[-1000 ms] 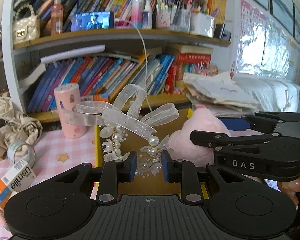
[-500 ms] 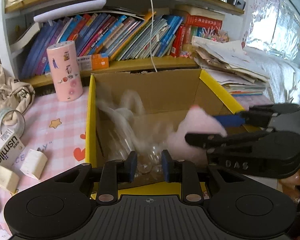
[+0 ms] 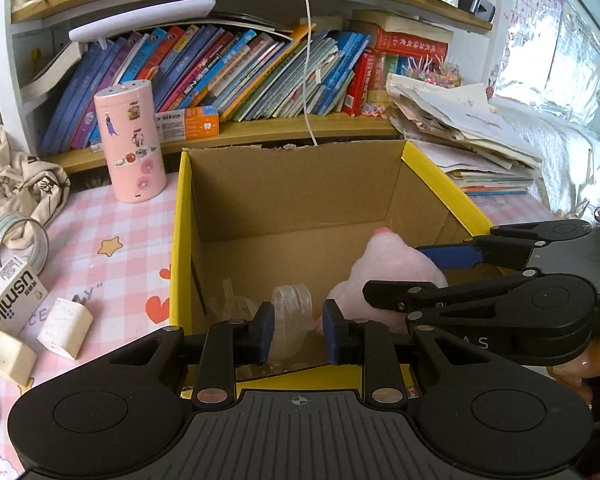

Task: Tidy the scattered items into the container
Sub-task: 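Lower the plush and ribbon into the yellow box with both tools, then open both tools to release the plush and ribbon inside the box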

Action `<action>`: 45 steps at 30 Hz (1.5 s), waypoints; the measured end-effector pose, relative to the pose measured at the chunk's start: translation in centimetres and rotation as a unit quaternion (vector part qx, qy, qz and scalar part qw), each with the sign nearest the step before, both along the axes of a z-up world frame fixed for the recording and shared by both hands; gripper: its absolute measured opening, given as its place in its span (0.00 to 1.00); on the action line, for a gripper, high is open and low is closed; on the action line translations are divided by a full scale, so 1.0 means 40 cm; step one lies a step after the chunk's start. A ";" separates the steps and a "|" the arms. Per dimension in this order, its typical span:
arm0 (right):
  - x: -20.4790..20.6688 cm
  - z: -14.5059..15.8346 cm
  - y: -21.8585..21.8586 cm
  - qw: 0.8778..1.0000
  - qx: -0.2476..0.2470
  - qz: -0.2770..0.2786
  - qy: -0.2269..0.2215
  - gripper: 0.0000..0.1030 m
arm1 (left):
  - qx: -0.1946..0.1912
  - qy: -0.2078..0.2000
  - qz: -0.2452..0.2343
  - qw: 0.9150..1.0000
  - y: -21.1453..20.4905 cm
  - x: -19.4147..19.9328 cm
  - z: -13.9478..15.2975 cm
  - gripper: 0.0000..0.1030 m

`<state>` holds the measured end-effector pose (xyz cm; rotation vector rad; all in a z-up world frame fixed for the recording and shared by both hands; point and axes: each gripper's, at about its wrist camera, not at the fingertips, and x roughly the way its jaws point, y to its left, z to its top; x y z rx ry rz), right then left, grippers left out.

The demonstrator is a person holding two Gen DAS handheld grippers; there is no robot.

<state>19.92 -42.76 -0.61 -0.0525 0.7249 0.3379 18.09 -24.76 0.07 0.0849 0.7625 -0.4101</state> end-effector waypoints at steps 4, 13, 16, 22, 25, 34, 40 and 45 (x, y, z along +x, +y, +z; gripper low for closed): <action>0.000 0.000 0.006 1.000 -0.006 0.005 0.003 0.54 | 0.000 0.002 0.002 1.000 0.000 -0.001 -0.001 0.24; 0.000 0.000 0.006 1.000 -0.008 0.012 0.005 0.55 | -0.006 0.008 0.007 1.000 0.008 -0.003 -0.003 0.25; -0.002 0.000 0.008 1.000 -0.010 0.016 0.006 0.57 | -0.006 0.010 0.006 1.000 0.008 -0.008 -0.003 0.25; -0.010 0.001 0.007 1.000 -0.009 0.019 0.008 0.59 | -0.001 0.008 0.005 1.000 0.002 -0.023 -0.002 0.25; -0.019 0.007 0.007 1.000 -0.010 0.017 -0.002 0.62 | 0.015 -0.011 0.008 1.000 -0.005 -0.037 0.006 0.25; -0.036 0.037 -0.005 0.999 -0.005 -0.011 -0.043 0.71 | 0.010 -0.060 0.028 0.998 0.007 -0.065 0.032 0.49; -0.050 0.048 -0.010 0.998 -0.004 -0.027 -0.059 0.76 | 0.007 -0.077 0.034 0.996 0.011 -0.083 0.042 0.68; -0.067 0.053 -0.005 0.997 -0.010 -0.035 -0.066 0.78 | 0.003 -0.088 0.030 0.996 0.013 -0.101 0.047 0.71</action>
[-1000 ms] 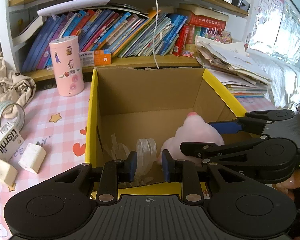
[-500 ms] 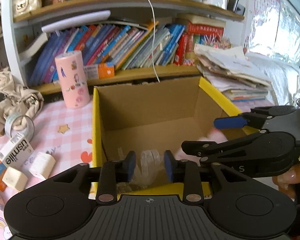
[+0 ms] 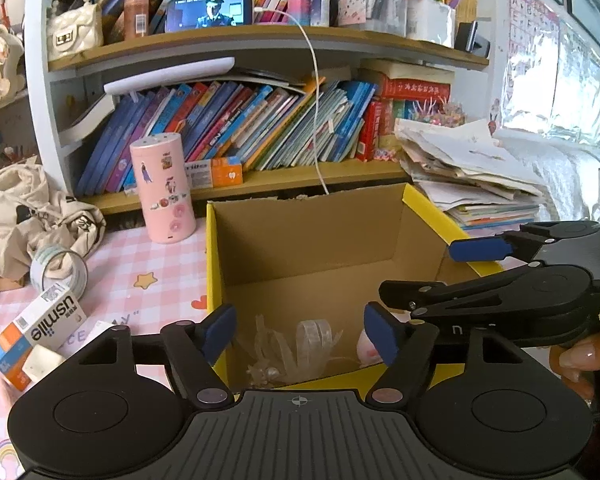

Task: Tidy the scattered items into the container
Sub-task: 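Open both tools to release the plush and ribbon inside the box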

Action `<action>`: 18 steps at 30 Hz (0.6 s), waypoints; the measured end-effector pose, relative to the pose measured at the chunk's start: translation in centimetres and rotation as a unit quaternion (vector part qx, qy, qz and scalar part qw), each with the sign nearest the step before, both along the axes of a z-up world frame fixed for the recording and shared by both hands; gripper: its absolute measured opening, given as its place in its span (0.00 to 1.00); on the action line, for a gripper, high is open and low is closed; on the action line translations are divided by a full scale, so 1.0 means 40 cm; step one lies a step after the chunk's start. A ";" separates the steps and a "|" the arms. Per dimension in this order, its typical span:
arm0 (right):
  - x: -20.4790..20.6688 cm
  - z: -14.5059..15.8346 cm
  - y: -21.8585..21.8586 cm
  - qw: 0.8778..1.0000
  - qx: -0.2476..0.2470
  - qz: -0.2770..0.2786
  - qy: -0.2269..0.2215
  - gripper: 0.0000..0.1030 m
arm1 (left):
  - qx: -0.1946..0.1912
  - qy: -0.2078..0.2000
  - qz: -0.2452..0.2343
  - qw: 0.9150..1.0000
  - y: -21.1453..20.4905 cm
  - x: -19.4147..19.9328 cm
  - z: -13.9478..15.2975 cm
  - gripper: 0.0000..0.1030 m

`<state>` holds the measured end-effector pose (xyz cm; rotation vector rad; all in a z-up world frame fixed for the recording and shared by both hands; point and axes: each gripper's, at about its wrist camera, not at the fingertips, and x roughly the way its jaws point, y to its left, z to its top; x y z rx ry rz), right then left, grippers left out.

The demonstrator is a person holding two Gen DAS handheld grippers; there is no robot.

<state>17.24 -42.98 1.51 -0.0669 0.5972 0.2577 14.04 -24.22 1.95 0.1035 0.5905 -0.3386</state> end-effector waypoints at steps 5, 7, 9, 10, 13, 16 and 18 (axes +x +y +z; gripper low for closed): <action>-0.023 0.010 0.007 1.000 -0.007 -0.007 -0.015 0.82 | -0.007 -0.012 0.002 1.000 0.010 -0.018 0.006 0.75; -0.030 0.012 0.011 1.000 -0.010 -0.012 -0.018 0.83 | -0.010 -0.017 0.004 1.000 0.015 -0.024 0.005 0.77; -0.039 0.015 0.016 1.000 -0.015 -0.014 -0.023 0.83 | -0.017 -0.024 0.006 1.000 0.024 -0.033 0.006 0.78; -0.045 0.017 0.020 0.999 -0.017 -0.016 -0.028 0.83 | -0.021 -0.028 0.007 0.999 0.029 -0.038 0.008 0.79; -0.068 0.028 0.034 0.998 -0.025 -0.023 -0.049 0.83 | -0.031 -0.045 0.011 0.998 0.051 -0.053 0.014 0.81; -0.093 0.045 0.053 0.997 -0.027 -0.031 -0.070 0.84 | -0.045 -0.057 0.013 0.997 0.080 -0.066 0.026 0.82; -0.112 0.056 0.070 0.996 -0.026 -0.033 -0.084 0.85 | -0.051 -0.067 0.010 0.996 0.099 -0.076 0.034 0.82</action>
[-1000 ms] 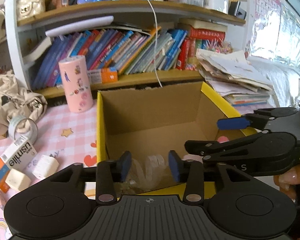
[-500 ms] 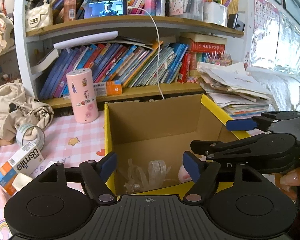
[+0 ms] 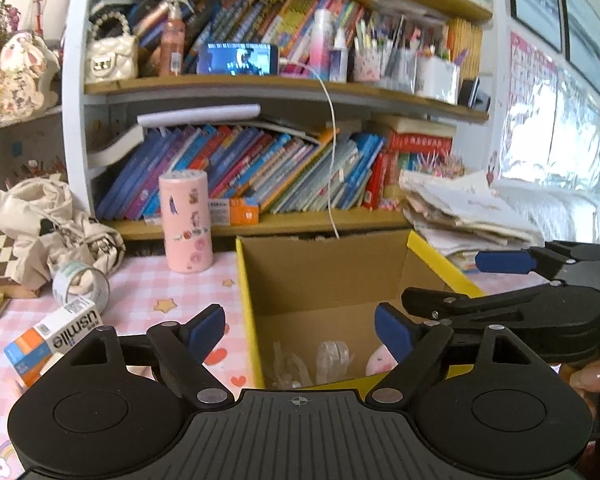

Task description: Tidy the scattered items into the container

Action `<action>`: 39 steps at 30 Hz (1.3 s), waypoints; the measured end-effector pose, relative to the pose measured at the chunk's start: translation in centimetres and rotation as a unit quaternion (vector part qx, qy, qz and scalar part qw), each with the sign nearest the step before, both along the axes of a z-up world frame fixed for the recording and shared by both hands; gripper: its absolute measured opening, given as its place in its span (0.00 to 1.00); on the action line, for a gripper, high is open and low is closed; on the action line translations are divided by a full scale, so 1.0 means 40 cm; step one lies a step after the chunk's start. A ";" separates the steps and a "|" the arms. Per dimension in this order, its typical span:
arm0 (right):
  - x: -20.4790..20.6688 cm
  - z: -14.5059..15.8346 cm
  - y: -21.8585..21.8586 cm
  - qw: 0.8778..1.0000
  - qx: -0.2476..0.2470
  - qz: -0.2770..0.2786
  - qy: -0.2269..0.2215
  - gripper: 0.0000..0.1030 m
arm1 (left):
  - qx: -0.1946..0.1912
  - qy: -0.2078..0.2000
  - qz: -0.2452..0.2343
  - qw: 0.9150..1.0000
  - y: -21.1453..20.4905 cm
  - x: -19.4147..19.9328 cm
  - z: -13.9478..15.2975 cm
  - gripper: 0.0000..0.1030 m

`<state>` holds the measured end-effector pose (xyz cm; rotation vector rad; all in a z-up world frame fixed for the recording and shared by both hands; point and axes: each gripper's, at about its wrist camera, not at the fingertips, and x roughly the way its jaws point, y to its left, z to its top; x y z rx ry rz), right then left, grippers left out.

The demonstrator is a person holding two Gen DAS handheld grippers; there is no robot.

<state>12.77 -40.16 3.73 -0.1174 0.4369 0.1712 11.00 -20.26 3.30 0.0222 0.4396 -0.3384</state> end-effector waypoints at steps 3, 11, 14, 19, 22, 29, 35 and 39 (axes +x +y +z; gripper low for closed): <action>-0.025 0.009 0.031 1.000 0.000 -0.005 -0.014 0.85 | -0.005 -0.011 -0.005 1.000 0.031 -0.018 0.008 0.82; -0.086 0.025 0.123 1.000 -0.002 -0.008 -0.025 0.85 | -0.015 -0.020 -0.005 1.000 0.129 -0.068 0.017 0.82; -0.111 0.028 0.164 1.000 -0.007 -0.006 -0.027 0.85 | -0.020 -0.022 -0.002 1.000 0.166 -0.088 0.021 0.83; -0.153 0.032 0.218 1.000 -0.010 -0.006 -0.028 0.85 | -0.023 -0.027 -0.002 0.999 0.217 -0.121 0.030 0.83; -0.176 0.033 0.243 1.000 -0.008 -0.010 -0.029 0.85 | -0.021 -0.029 -0.007 0.999 0.238 -0.142 0.032 0.83; -0.227 0.024 0.290 1.000 -0.006 -0.019 -0.016 0.85 | -0.017 -0.024 -0.015 0.999 0.280 -0.184 0.030 0.83; -0.277 0.004 0.311 0.999 0.001 -0.035 0.000 0.86 | -0.010 -0.012 -0.030 0.999 0.301 -0.217 0.017 0.83; -0.302 -0.013 0.321 0.999 0.011 -0.044 0.019 0.89 | 0.000 0.008 -0.029 1.000 0.315 -0.233 0.001 0.84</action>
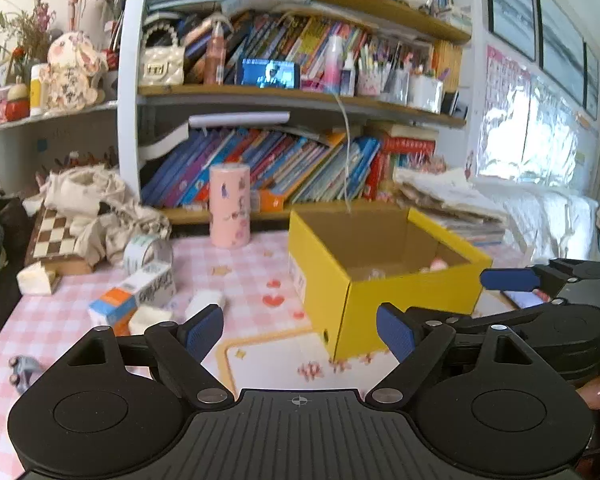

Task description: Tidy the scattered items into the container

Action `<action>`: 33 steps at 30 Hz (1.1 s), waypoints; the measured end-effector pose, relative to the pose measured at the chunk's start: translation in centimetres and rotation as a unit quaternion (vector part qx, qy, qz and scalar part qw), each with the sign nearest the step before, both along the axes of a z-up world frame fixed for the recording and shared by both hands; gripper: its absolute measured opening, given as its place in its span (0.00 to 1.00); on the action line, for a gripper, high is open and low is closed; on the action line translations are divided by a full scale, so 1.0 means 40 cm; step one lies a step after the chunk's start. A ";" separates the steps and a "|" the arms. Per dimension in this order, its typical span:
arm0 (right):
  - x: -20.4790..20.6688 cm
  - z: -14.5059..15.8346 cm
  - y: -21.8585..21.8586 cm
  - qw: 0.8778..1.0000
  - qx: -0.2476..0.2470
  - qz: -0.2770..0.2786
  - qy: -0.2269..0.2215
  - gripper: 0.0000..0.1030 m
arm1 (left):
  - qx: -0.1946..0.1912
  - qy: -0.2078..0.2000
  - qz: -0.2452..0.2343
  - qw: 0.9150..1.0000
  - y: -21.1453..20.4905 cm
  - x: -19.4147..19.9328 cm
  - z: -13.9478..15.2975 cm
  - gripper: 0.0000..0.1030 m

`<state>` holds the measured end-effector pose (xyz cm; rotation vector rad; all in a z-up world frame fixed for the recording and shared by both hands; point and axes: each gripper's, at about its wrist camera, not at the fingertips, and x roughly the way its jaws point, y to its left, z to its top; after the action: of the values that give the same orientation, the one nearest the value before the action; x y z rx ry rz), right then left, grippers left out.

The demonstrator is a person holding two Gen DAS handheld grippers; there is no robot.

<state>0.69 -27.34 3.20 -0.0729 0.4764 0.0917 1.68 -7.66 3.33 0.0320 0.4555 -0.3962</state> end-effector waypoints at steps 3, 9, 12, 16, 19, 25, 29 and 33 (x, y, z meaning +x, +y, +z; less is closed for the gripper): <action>-0.013 -0.014 0.012 1.000 0.007 -0.001 0.018 0.90 | 0.014 0.032 0.019 0.999 0.017 0.000 -0.020 0.84; -0.028 -0.032 0.050 0.999 0.005 0.015 0.042 0.91 | 0.006 0.049 0.041 0.998 0.065 -0.022 -0.032 0.84; -0.031 -0.036 0.070 0.999 0.003 0.025 0.048 0.92 | 0.006 0.051 0.048 0.998 0.083 -0.034 -0.035 0.84; -0.027 -0.042 0.096 0.998 0.001 0.040 0.058 0.92 | 0.001 0.055 0.064 0.996 0.109 -0.040 -0.038 0.84; -0.022 -0.048 0.116 0.997 -0.001 0.051 0.066 0.92 | -0.004 0.059 0.077 0.995 0.129 -0.046 -0.039 0.84; -0.013 -0.049 0.145 0.995 -0.003 0.070 0.071 0.93 | -0.002 0.063 0.096 0.993 0.157 -0.052 -0.038 0.87; -0.006 -0.049 0.162 0.994 -0.005 0.079 0.075 0.93 | -0.001 0.059 0.104 0.993 0.173 -0.058 -0.034 0.88; -0.004 -0.047 0.182 0.993 -0.009 0.092 0.074 0.94 | -0.002 0.060 0.114 0.992 0.189 -0.057 -0.035 0.88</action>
<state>0.51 -20.06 1.30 -0.1282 0.6191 0.2746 -0.61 -0.11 1.95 -0.0476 0.5699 -0.1740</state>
